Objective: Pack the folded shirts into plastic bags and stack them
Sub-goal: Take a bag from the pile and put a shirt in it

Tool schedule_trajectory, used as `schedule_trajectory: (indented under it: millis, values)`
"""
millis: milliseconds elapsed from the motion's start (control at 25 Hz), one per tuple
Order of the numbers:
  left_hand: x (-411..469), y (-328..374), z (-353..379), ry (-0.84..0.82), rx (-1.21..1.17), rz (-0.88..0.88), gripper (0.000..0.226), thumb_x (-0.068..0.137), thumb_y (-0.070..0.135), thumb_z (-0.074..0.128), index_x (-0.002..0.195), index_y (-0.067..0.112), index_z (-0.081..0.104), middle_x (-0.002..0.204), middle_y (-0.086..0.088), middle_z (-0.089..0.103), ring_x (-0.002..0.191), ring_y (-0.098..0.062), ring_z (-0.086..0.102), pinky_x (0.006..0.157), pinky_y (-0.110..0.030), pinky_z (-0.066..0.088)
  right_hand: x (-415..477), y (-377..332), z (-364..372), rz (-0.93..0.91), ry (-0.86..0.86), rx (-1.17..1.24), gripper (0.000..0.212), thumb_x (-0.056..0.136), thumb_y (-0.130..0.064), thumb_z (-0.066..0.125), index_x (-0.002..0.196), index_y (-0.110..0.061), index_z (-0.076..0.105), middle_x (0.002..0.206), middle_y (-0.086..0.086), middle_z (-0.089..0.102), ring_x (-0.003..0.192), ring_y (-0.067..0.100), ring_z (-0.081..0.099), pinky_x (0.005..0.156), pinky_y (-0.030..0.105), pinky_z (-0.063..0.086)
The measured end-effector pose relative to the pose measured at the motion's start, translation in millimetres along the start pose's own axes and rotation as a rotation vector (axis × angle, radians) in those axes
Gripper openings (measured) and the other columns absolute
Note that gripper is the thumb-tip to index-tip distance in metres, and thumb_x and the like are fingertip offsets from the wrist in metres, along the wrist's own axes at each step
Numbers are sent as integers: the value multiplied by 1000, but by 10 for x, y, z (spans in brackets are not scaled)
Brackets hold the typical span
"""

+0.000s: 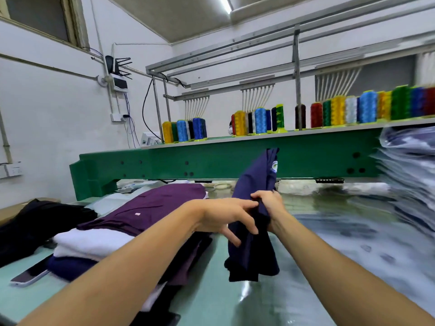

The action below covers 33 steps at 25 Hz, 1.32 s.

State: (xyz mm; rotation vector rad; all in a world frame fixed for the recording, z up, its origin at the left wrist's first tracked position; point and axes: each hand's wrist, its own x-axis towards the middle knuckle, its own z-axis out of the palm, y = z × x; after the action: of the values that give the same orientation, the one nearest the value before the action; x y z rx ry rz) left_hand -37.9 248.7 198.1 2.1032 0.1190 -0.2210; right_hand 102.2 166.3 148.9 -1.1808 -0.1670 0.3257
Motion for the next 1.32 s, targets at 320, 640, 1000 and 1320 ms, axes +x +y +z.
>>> schedule_trajectory:
  millis: [320, 640, 1000, 1320]
  values:
    - [801, -600, 742, 134, 701, 31, 58, 88, 44, 70, 140, 27, 50, 134, 4, 59, 116, -18, 60, 97, -33, 49, 191, -650, -1300, -294, 123, -266, 17, 83, 2, 62, 95, -11, 63, 89, 6, 71, 74, 20, 64, 59, 26, 53]
    - [1095, -808, 1208, 183, 967, -27, 44, 90, 66, 54, 120, 35, 63, 120, -8, 63, 109, -30, 61, 87, -36, 46, -23, -910, -2084, -463, -6, -808, 18, 80, 1, 60, 72, -15, 57, 50, -15, 57, 46, 0, 50, 47, 18, 40]
    - [1038, -586, 1228, 163, 1230, -166, 73, 96, 71, 39, 119, 8, 67, 126, -17, 62, 114, -35, 61, 85, -36, 44, -81, -746, -2352, -568, -218, -1126, 24, 77, -4, 61, 87, -24, 68, 80, -10, 71, 78, 13, 64, 70, 29, 48]
    - [1005, -720, 1156, 124, 1323, 103, 47, 91, 56, 49, 127, 29, 62, 111, -11, 70, 99, -36, 65, 79, -38, 51, -28, -629, -2361, -548, -330, -1201, 47, 79, -7, 58, 111, -38, 72, 99, -10, 75, 94, 16, 68, 85, 37, 55]
